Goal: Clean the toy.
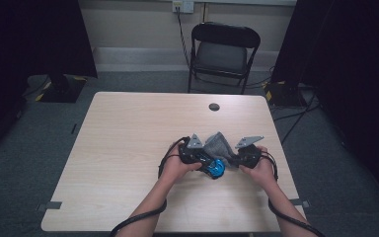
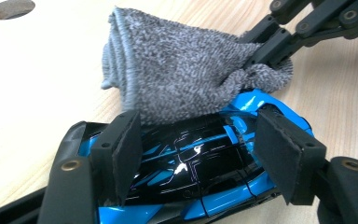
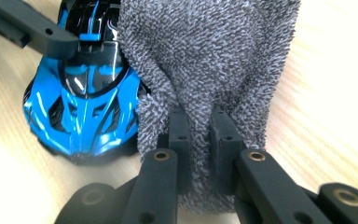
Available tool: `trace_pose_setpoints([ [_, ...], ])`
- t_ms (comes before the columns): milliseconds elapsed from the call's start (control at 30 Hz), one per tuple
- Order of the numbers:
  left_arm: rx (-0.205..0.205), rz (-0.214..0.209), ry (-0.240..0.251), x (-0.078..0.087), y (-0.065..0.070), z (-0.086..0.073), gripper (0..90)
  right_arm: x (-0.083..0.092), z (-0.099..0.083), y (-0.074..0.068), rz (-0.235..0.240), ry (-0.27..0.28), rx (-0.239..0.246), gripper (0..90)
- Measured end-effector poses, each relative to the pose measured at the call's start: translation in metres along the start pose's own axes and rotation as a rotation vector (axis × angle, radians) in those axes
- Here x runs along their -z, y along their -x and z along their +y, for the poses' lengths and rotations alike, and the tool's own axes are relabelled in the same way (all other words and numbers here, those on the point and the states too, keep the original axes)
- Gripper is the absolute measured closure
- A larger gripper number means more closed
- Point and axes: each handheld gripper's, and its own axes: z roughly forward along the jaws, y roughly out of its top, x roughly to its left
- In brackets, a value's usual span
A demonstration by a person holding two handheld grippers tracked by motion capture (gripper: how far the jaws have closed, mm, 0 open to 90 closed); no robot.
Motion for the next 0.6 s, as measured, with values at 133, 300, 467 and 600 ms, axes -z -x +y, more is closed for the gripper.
trace_pose_setpoints([
  [133,0.0,0.001,-0.002,0.0,0.0,0.0,32.2,0.005,-0.005,0.0,0.004,-0.002,-0.002,81.5],
  [300,0.003,0.001,-0.004,0.0,0.0,0.0,32.2,0.01,-0.01,-0.002,0.006,0.0,-0.012,81.5],
  [467,0.006,0.014,-0.005,0.001,-0.002,0.0,32.2,0.015,-0.016,-0.003,0.012,-0.006,-0.009,81.5],
  [600,0.005,0.015,-0.004,0.001,-0.003,0.0,32.2,0.019,-0.021,-0.005,0.017,-0.001,-0.013,81.4],
])
